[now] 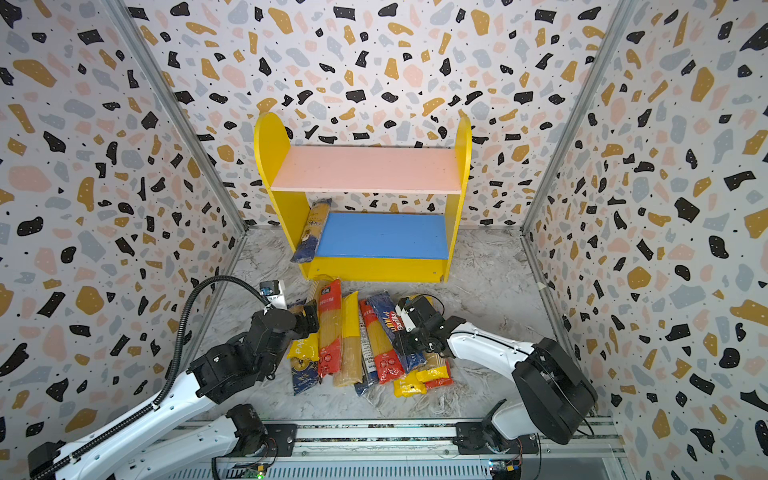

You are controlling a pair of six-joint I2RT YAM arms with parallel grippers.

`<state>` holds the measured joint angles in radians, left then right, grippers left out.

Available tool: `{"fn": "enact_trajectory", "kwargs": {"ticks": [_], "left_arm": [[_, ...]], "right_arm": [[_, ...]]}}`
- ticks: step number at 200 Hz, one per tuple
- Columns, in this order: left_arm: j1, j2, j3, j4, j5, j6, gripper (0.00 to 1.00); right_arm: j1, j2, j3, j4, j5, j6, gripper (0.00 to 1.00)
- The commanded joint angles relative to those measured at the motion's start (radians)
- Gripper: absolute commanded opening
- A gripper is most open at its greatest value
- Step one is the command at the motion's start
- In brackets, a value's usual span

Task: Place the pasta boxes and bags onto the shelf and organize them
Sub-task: 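Lift the Barilla box with the right gripper toward the blue shelf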

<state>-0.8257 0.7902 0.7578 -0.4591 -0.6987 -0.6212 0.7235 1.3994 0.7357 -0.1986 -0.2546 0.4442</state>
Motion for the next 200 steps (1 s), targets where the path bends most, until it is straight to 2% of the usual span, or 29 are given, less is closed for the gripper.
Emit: {"fn": "enact_trajectory", "kwargs": {"ticks": [1,48,95,131,200], "left_arm": [[0.005,-0.002,0.030,-0.019,-0.025,-0.002,0.95],[0.007,0.030,0.084,-0.030,-0.036,0.007,0.95],[0.007,0.076,0.145,-0.030,-0.042,0.035,0.96],[0.009,0.153,0.192,-0.007,0.012,0.085,1.00],[0.013,0.228,0.267,0.029,0.031,0.160,0.99]], "right_arm": [[-0.026,-0.088,0.032,0.106,-0.105,-0.008,0.30],[-0.097,-0.155,0.051,0.141,-0.219,0.004,0.28],[-0.154,-0.186,0.168,0.087,-0.204,-0.025,0.28],[-0.236,-0.123,0.318,0.037,-0.188,-0.067,0.28],[-0.256,0.104,0.610,0.004,0.058,-0.147,0.28]]}}
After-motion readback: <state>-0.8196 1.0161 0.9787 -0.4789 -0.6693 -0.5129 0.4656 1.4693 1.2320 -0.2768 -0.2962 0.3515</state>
